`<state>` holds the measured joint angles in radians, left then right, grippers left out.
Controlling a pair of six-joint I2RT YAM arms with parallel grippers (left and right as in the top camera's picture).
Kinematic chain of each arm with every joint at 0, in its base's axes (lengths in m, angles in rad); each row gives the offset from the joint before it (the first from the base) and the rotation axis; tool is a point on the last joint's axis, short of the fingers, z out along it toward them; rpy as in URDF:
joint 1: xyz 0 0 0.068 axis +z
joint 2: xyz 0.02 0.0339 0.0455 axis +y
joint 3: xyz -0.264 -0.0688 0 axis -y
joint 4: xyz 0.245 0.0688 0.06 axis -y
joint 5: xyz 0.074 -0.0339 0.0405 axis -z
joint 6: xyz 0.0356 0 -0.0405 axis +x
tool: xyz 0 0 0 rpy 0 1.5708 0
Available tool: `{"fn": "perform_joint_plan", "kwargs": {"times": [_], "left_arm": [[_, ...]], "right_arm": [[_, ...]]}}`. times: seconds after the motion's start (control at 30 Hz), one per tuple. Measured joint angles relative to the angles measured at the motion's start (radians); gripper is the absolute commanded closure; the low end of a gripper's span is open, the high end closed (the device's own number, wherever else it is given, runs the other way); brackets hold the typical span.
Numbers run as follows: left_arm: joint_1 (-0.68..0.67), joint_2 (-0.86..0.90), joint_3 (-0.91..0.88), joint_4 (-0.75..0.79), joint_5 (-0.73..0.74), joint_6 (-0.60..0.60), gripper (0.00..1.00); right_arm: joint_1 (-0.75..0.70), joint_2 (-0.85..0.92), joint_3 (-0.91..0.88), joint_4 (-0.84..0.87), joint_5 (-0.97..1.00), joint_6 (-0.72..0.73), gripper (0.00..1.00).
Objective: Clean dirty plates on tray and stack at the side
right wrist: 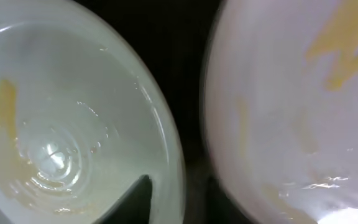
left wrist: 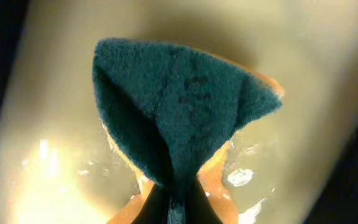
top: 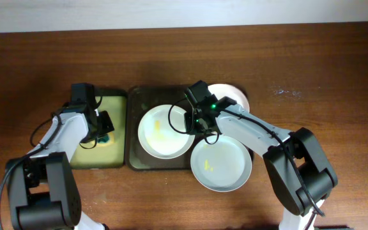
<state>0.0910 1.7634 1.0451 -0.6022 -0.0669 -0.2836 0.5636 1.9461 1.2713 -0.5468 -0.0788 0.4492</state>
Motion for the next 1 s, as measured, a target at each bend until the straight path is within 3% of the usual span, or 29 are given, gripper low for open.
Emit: {"fn": "perform_joint_plan", "kwargs": {"times": [0.1, 0.17, 0.33, 0.4, 0.47, 0.5, 0.53, 0.57, 0.67, 0.8, 1.0], "left_arm": [[0.000, -0.103, 0.033, -0.016, -0.001, 0.000, 1.00], [0.000, -0.222, 0.051, -0.011, -0.019, 0.000, 1.00], [0.000, -0.415, 0.057, 0.007, -0.091, 0.040, 1.00], [0.000, -0.415, 0.057, 0.026, -0.096, 0.069, 1.00], [0.000, -0.415, 0.057, 0.042, -0.099, 0.109, 1.00], [0.000, -0.415, 0.057, 0.035, -0.099, 0.113, 1.00], [0.000, -0.413, 0.057, 0.026, -0.099, 0.116, 1.00], [0.000, -0.401, 0.057, 0.011, -0.093, 0.141, 1.00], [0.000, -0.278, 0.121, -0.100, -0.060, 0.171, 1.00], [0.000, -0.004, 0.510, -0.462, 0.021, 0.194, 1.00], [0.000, 0.068, 0.572, -0.539, 0.040, 0.206, 1.00]], "right_arm": [[0.000, 0.000, 0.000, -0.002, -0.002, 0.000, 0.62], [0.000, 0.000, -0.002, -0.002, 0.000, 0.000, 0.75], [0.000, 0.000, -0.019, -0.002, -0.001, 0.001, 0.96], [0.000, 0.000, -0.019, -0.005, -0.001, 0.003, 0.96], [0.000, 0.000, -0.019, -0.005, -0.001, 0.007, 0.80], [0.000, 0.000, -0.019, -0.008, 0.000, 0.003, 0.80], [0.000, 0.000, -0.019, -0.014, -0.001, 0.004, 0.91], [0.000, 0.000, -0.019, -0.021, -0.001, 0.003, 0.96], [0.000, 0.000, -0.019, 0.003, -0.001, 0.018, 0.96], [0.000, 0.000, -0.020, 0.035, -0.032, 0.052, 0.96], [-0.021, 0.000, -0.021, 0.039, -0.097, 0.056, 0.96]]}}
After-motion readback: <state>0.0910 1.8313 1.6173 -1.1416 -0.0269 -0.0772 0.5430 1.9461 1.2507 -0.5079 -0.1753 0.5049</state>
